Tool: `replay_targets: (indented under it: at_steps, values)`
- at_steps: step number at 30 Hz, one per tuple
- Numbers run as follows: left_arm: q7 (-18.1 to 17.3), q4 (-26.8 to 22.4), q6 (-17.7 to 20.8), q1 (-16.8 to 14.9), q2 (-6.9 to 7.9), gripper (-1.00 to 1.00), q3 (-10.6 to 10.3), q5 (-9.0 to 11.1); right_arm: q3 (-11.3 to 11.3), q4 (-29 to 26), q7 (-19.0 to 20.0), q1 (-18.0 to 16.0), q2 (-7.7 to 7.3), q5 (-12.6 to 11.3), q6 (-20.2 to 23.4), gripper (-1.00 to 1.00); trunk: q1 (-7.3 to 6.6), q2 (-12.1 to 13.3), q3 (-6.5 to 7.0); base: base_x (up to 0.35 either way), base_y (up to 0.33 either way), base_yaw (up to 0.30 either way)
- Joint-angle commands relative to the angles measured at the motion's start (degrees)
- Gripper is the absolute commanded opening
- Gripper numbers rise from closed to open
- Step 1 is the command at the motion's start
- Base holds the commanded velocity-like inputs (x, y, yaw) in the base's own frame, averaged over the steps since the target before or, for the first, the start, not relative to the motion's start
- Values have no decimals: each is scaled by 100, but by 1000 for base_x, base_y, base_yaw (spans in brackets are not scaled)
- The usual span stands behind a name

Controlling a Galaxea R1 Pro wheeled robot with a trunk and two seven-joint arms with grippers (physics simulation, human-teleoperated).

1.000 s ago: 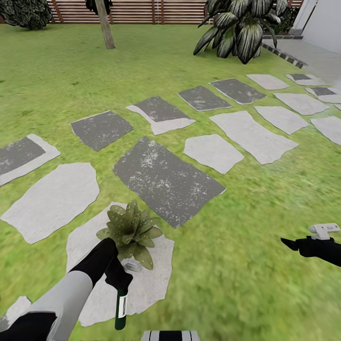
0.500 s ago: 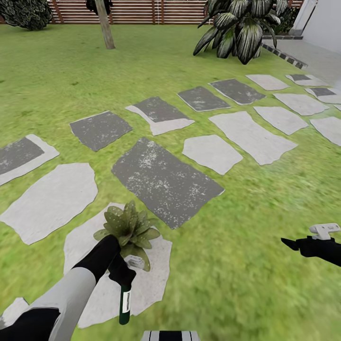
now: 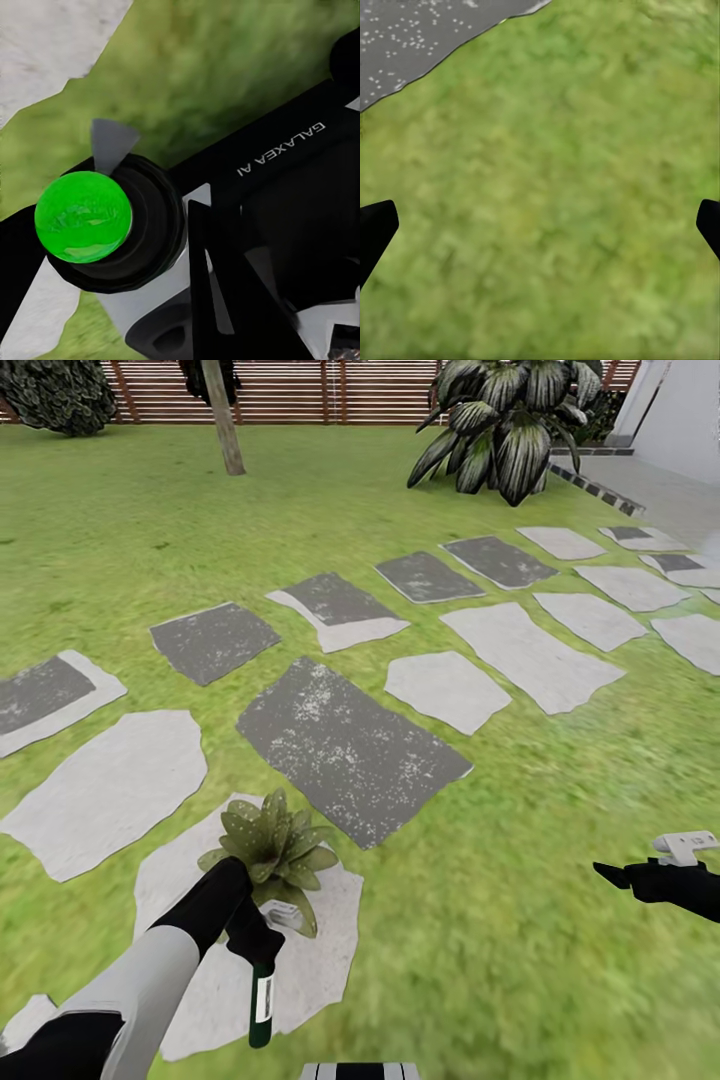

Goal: Pick up the pesticide atomizer in the garden and spray insectifuge to fully cover both potted plants in the garden.

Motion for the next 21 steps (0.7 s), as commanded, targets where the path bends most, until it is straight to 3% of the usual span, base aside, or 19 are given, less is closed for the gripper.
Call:
replay_targets:
  at_steps: [1, 16, 21]
  values:
    - [-54, -9, 33, 2, 2, -100, 3, -52, -5, -4, 54, -6, 1, 50, 22, 100, -1, -2, 4, 0, 0, 0]
    - [-54, -9, 31, 17, 44, -100, 21, -52, -4, -1, 53, -6, 3, 52, 22, 100, -1, -2, 130, -3, 0, 0]
    - [-54, -9, 31, 17, 39, -100, 18, -59, -4, -1, 50, -6, 8, 57, 22, 100, -1, -2, 169, -191, -85, 0]
